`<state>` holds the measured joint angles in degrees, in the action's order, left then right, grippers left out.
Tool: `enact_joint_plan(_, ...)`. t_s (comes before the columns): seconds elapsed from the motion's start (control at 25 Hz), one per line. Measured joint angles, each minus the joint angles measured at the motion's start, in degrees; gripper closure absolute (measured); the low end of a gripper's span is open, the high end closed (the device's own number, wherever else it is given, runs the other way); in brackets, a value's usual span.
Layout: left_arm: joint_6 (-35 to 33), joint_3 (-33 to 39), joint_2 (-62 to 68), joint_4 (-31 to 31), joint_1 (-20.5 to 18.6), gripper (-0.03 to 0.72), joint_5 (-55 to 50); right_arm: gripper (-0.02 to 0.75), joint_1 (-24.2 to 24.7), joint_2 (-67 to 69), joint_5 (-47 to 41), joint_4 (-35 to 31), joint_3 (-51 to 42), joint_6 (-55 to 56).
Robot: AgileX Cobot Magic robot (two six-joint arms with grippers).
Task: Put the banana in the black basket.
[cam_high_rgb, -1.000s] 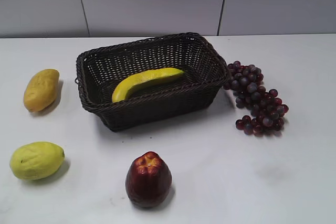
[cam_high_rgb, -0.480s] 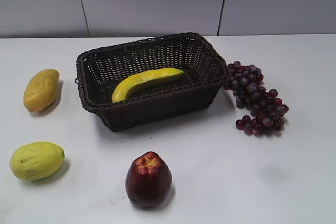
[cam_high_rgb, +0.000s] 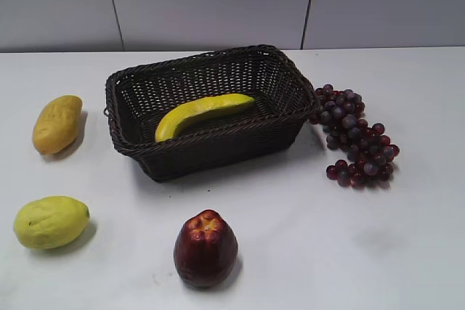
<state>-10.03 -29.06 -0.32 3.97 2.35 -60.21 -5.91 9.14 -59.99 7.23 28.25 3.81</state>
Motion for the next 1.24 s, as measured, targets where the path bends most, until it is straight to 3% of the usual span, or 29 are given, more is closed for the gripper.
enact_joint_plan(0.32,0.0,0.0,0.0,0.0,0.0,0.207,0.0,0.146,2.9,-9.2,0.0,0.0,0.0,0.0)
enact_joint_plan(1.24,0.0,0.0,0.0,0.0,0.0,0.207,0.0,0.147,2.9,-9.4,0.0,0.0,-0.1,0.1)
